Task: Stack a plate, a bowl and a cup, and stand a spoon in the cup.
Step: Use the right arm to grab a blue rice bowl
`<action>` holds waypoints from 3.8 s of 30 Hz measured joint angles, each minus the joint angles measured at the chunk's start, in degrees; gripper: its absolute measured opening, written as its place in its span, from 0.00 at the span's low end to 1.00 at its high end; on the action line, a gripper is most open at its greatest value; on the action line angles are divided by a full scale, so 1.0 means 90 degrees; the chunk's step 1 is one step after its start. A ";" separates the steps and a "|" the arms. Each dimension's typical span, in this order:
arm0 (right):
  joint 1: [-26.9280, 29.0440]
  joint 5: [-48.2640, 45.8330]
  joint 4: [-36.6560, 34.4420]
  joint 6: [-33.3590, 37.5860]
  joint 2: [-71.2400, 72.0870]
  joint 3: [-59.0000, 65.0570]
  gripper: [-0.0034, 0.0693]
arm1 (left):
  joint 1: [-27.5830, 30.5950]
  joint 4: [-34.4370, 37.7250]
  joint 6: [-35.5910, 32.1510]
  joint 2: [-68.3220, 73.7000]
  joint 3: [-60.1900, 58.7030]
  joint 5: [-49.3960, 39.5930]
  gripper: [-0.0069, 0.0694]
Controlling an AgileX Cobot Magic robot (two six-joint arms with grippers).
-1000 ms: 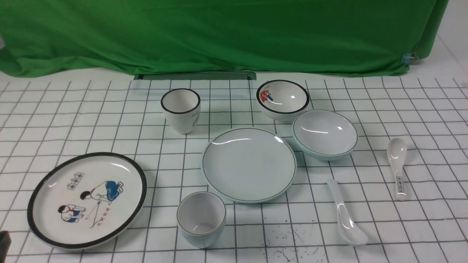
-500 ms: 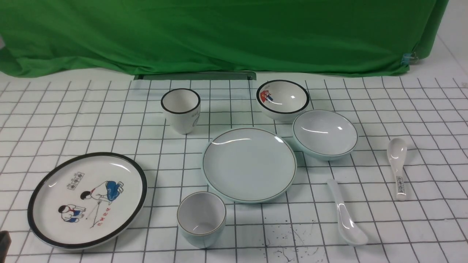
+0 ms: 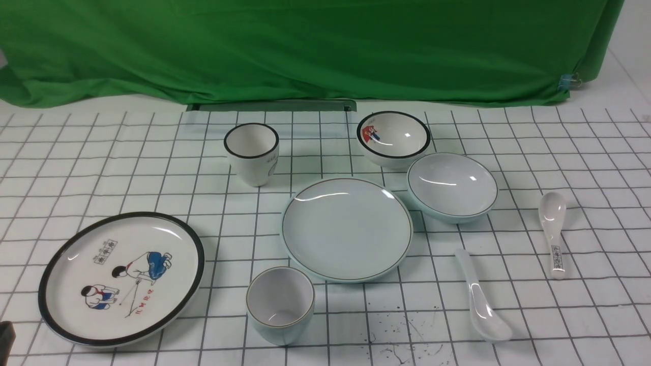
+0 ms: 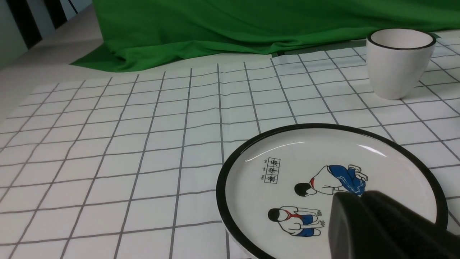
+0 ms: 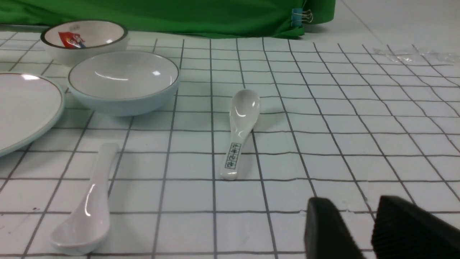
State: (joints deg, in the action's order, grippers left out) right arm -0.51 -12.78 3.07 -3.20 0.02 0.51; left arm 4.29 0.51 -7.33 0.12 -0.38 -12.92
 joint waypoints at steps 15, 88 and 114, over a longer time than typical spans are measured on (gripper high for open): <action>0.0000 0.0000 0.0004 0.0000 0.0000 0.0000 0.38 | 0.0000 0.0000 0.0000 0.0000 0.0000 0.0000 0.05; -0.1767 -0.4473 -0.0699 0.2138 -0.7002 -0.6256 0.06 | -0.2322 0.0602 -0.0593 0.6685 0.5810 -0.5426 0.07; -0.1011 -0.3480 -0.1453 0.2054 -1.2684 -1.0163 0.73 | -0.3583 0.0270 -0.0290 0.9080 0.8256 -0.4795 0.07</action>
State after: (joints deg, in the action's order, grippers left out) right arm -9.61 -44.11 -10.01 15.29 -114.13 -90.95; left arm -27.96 2.94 -9.93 81.84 73.93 -56.07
